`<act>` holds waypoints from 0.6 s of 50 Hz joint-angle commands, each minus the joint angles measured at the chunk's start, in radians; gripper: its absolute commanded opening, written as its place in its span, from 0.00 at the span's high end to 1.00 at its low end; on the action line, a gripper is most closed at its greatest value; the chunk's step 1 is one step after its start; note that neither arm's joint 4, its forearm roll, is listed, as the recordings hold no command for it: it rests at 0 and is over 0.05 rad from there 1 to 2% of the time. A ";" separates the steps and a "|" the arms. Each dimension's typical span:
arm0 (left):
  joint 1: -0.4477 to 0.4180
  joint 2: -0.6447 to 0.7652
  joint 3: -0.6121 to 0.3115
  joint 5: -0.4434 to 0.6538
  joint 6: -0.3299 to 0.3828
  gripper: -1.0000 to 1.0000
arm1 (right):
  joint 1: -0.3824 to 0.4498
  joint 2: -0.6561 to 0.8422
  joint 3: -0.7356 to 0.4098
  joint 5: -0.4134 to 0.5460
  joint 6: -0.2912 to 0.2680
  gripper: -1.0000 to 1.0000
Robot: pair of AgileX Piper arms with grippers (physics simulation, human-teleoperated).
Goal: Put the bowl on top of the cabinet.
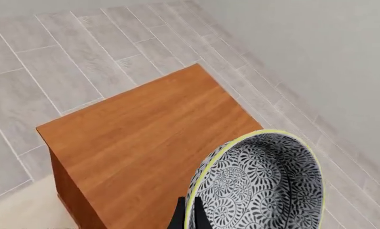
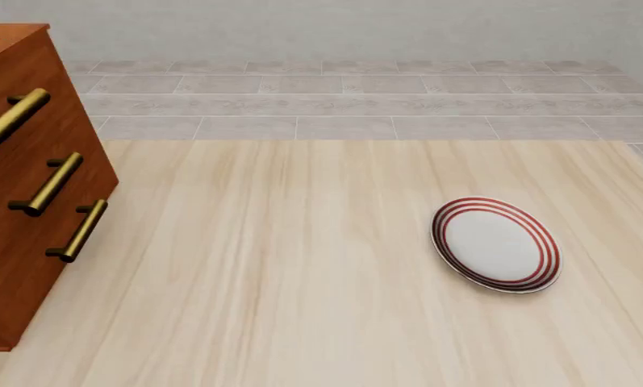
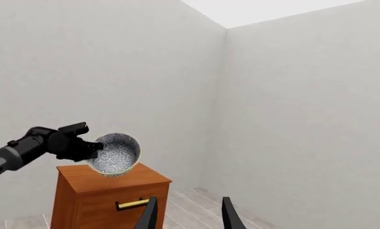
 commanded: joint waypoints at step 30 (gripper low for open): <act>0.081 0.060 0.035 -0.057 0.086 1.00 | -0.008 0.004 0.004 -0.009 0.005 0.00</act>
